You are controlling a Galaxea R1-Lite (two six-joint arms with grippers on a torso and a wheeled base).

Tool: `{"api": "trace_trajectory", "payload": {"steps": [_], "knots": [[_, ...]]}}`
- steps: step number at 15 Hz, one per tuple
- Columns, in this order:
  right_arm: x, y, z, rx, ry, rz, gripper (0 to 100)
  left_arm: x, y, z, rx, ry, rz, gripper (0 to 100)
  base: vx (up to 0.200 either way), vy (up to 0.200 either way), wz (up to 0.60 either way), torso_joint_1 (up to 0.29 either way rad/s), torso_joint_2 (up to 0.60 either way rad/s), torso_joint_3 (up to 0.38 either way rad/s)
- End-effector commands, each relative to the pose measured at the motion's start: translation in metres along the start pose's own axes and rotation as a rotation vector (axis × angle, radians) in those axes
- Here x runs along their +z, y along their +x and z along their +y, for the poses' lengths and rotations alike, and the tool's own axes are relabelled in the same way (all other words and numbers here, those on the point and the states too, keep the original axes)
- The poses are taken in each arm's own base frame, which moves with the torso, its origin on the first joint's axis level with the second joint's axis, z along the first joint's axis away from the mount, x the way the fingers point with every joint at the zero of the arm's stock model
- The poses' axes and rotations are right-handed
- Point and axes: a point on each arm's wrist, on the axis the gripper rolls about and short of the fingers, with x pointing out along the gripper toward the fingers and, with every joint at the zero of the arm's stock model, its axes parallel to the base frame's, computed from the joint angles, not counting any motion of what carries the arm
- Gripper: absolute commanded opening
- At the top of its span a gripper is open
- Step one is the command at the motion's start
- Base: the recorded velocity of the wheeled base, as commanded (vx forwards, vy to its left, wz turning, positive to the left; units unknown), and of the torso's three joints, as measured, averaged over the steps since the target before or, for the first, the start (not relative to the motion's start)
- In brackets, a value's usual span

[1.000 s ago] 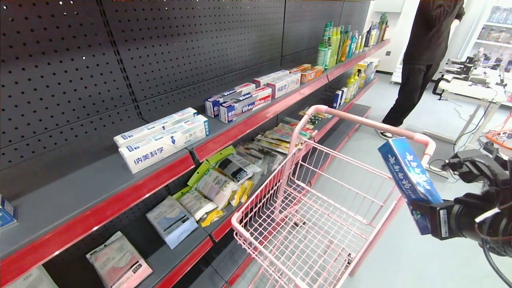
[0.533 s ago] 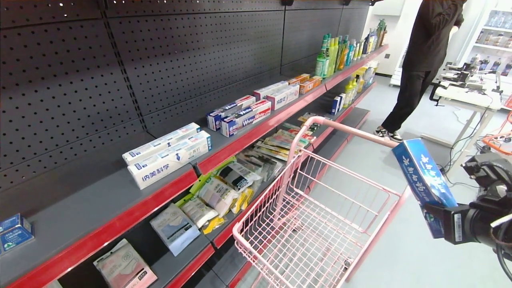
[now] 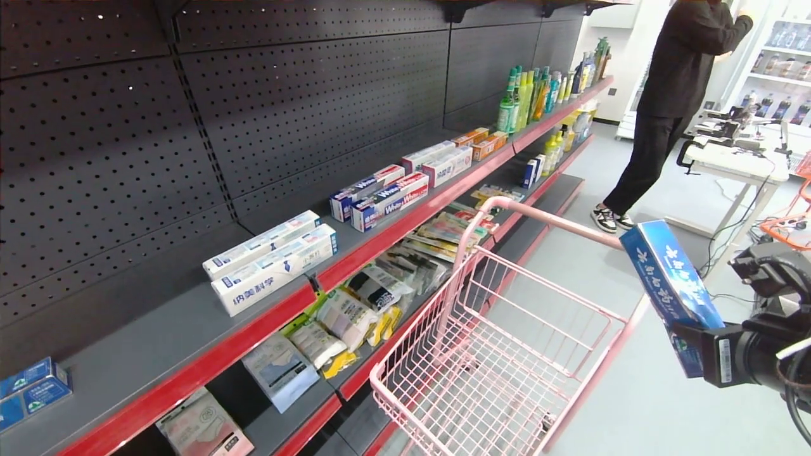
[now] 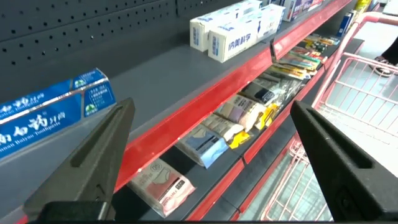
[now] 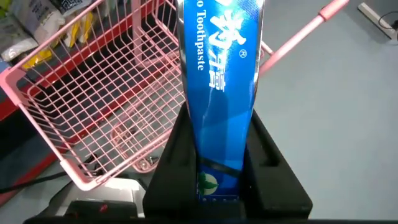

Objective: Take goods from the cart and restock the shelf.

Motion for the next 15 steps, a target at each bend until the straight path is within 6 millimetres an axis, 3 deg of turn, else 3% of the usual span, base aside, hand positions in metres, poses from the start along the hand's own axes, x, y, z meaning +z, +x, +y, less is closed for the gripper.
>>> {"api": "trace_trajectory", "payload": {"steps": [1,15], "knots": [[-0.0008,0.0026,0.0003,0.000,-0.001,0.012,0,0.0001,0.0001,0.0000,0.000,0.000,0.001,100,0.000,0.000,0.00,0.168,-0.35,-0.193],[-0.0038,0.0095,0.0021,0.005,-0.024,0.046,0,0.0001,0.0001,0.0000,0.000,0.000,0.001,100,0.000,0.000,0.00,0.125,-0.26,-0.136]]}}
